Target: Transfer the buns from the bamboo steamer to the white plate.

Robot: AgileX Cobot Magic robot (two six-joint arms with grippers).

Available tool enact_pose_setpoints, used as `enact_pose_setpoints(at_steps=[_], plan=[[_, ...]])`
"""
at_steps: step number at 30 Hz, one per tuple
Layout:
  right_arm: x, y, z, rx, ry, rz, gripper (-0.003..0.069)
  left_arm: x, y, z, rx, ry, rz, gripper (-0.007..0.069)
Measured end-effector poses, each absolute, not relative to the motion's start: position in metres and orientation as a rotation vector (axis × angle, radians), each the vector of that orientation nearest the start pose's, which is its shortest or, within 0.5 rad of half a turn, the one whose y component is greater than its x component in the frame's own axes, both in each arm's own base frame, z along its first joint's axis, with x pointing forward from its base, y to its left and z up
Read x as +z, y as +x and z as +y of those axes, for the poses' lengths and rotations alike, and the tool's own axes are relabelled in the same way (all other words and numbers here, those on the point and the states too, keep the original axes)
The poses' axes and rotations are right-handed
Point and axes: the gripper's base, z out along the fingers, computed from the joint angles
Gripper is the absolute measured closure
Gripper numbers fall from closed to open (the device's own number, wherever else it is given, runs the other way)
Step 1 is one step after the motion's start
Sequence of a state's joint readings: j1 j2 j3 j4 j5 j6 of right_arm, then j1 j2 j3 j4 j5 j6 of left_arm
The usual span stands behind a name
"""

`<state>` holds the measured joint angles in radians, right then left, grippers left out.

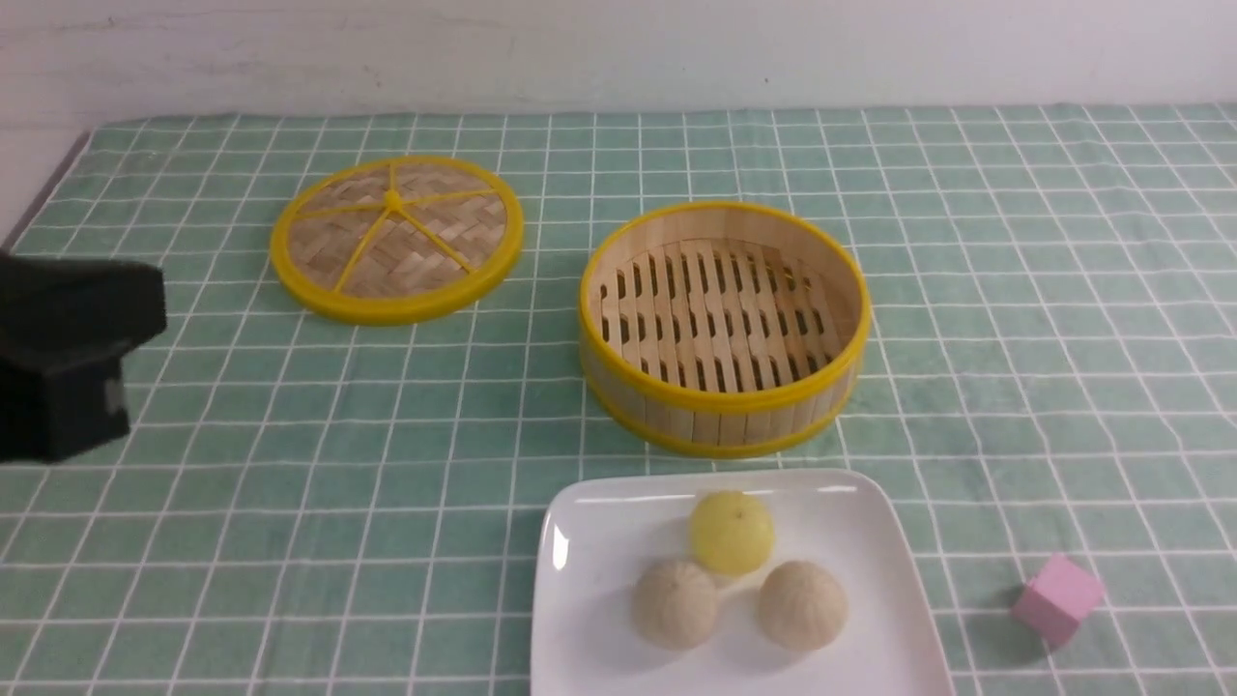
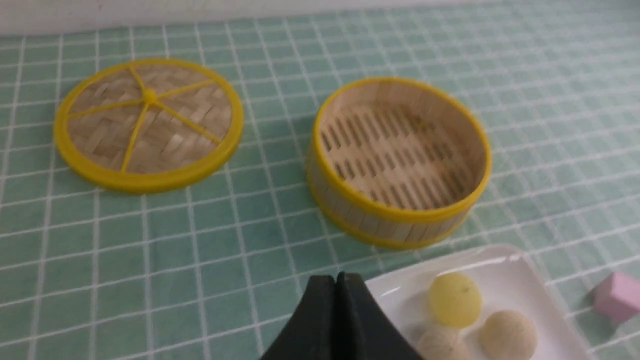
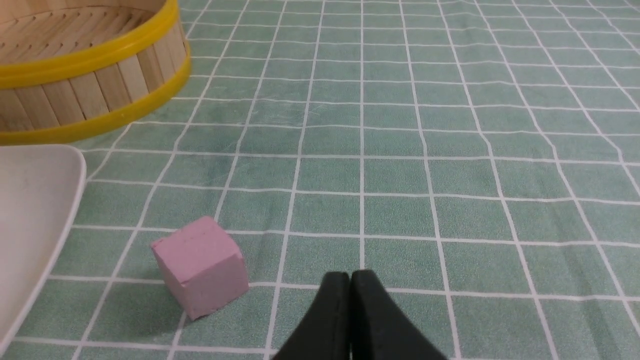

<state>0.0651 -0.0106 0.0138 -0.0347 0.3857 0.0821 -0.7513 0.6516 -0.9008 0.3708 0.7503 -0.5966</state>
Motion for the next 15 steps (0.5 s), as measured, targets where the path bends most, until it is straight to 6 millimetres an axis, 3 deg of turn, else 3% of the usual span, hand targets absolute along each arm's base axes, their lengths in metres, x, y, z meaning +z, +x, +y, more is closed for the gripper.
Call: enact_pose_setpoints(at_steps=[2,7,15], plan=[[0.174,0.052,0.002,0.067,-0.005,1.873,0.0636,0.381,0.09,-0.058,-0.563,0.228,1.883,0.0623],[0.174,0.052,0.002,0.067,-0.005,1.873,0.0629,0.366,0.08,-0.057,-0.721,0.216,1.718,0.062],[0.174,0.052,0.002,0.067,-0.005,1.873,0.0622,0.353,0.082,-0.059,-0.711,0.22,1.749,0.0615]])
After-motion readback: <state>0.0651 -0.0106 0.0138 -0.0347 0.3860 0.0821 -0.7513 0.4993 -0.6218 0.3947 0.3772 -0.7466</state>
